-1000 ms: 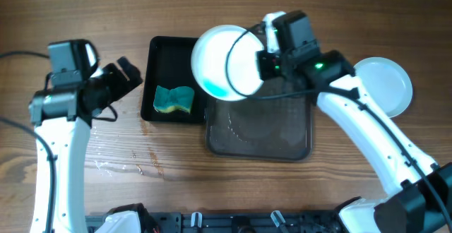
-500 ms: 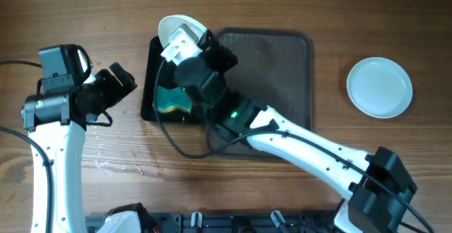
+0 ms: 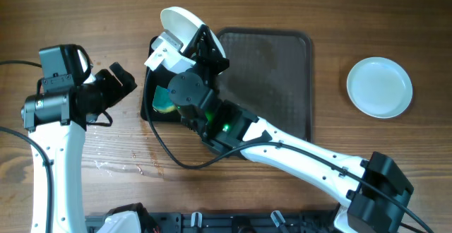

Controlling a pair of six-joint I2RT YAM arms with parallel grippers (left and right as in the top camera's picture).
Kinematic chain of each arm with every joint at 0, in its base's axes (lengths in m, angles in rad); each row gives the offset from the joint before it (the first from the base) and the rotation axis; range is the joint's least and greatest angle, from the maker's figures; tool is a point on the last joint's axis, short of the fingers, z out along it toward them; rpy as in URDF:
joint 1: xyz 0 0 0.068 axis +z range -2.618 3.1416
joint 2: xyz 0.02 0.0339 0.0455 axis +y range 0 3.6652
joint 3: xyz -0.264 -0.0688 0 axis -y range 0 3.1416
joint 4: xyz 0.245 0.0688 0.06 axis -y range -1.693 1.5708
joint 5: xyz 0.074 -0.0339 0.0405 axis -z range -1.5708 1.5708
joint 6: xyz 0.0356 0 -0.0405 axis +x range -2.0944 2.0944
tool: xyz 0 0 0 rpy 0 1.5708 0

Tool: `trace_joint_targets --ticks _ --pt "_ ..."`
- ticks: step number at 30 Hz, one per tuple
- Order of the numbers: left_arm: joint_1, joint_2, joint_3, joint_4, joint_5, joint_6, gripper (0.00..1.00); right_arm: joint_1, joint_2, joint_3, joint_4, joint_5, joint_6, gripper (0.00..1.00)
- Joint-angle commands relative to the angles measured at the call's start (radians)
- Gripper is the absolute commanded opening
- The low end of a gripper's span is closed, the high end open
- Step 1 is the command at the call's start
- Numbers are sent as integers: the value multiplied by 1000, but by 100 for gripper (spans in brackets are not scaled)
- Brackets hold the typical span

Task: Clean dirty plates on tray and stack at the side
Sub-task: 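Lift the plate with right gripper and place it on the side stack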

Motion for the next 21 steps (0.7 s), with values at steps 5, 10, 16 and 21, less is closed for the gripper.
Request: trace_joint_targets --ticks 5,10,16,21 --pt "6 -8 16 -1 8 -13 100 -95 1 -14 -379 -288 612 4" --pt "6 -8 16 -1 8 -13 100 -215 -51 -4 -659 -720 1167 4" --pt "6 -8 16 -1 8 -13 100 -721 -280 -4 -840 -1253 1460 4" --pt "6 -8 16 -1 8 -13 100 -1318 -269 -9 -1136 -1267 1420 5"
